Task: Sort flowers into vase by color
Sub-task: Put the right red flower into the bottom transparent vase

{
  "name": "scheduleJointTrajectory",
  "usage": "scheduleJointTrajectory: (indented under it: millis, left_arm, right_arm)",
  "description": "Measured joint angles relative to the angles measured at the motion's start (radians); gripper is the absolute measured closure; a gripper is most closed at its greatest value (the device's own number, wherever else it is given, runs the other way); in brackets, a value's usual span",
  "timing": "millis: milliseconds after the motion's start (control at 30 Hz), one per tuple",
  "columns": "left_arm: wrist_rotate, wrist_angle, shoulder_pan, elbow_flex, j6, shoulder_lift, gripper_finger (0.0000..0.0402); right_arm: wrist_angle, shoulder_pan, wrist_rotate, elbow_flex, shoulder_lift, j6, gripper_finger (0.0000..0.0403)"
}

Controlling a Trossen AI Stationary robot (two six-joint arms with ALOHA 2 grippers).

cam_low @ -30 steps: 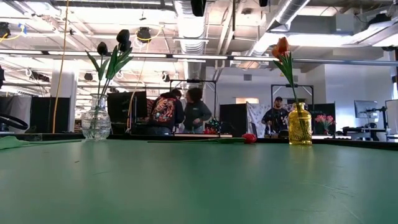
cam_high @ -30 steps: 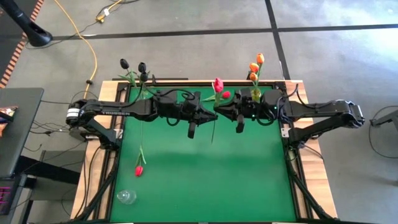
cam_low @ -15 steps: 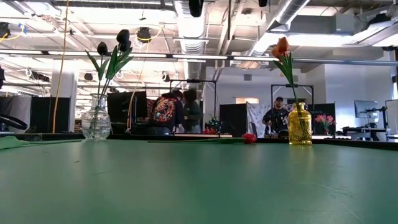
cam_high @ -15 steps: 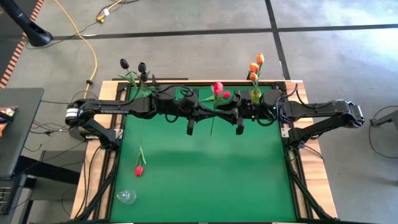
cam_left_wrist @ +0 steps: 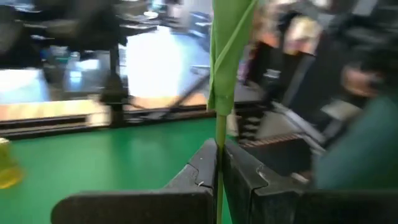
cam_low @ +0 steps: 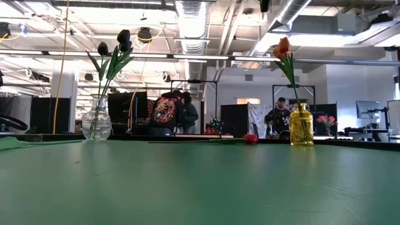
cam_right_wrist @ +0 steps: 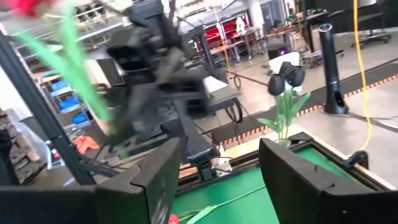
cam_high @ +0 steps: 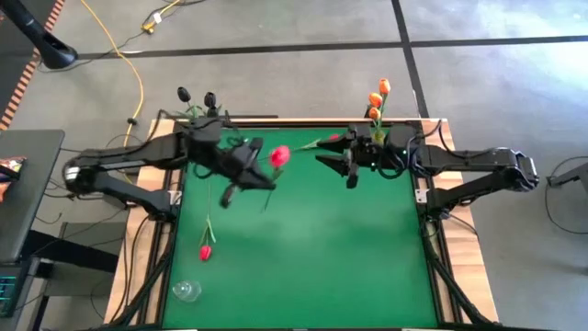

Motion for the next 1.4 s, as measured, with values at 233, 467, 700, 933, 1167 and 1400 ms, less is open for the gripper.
scheduleJointTrajectory:
  millis: [233, 467, 700, 933, 1167, 1400]
  left_arm:
    - [0.073, -0.133, -0.133, 0.000, 0.051, -0.151, 0.0401]
    - [-0.002, -0.284, -0.310, -0.005, 0.029, -0.282, 0.0401]
    - [-0.029, -0.101, -0.473, -0.244, -0.116, -0.435, 0.0401]
    - [-0.066, 0.170, -0.627, -0.523, -0.302, -0.603, 0.0401]
    - [-0.145, 0.199, -0.782, -0.668, -0.284, -0.713, 0.0401]
    - [-0.210, 0.206, -0.857, -0.709, -0.192, -0.717, 0.0401]
  right_arm:
    - [0.009, -0.033, 0.002, 0.000, 0.008, 0.047, 0.0159]
    - [0.032, -0.041, 0.003, 0.000, 0.036, 0.119, 0.0159]
    - [0.039, -0.038, 0.003, 0.000, 0.093, 0.252, 0.0159]
    - [0.109, -0.013, 0.004, 0.000, 0.172, 0.323, 0.0159]
    - [0.141, 0.015, 0.004, 0.000, 0.219, 0.412, 0.0159]
    - [0.141, 0.014, 0.004, 0.000, 0.216, 0.492, 0.0159]
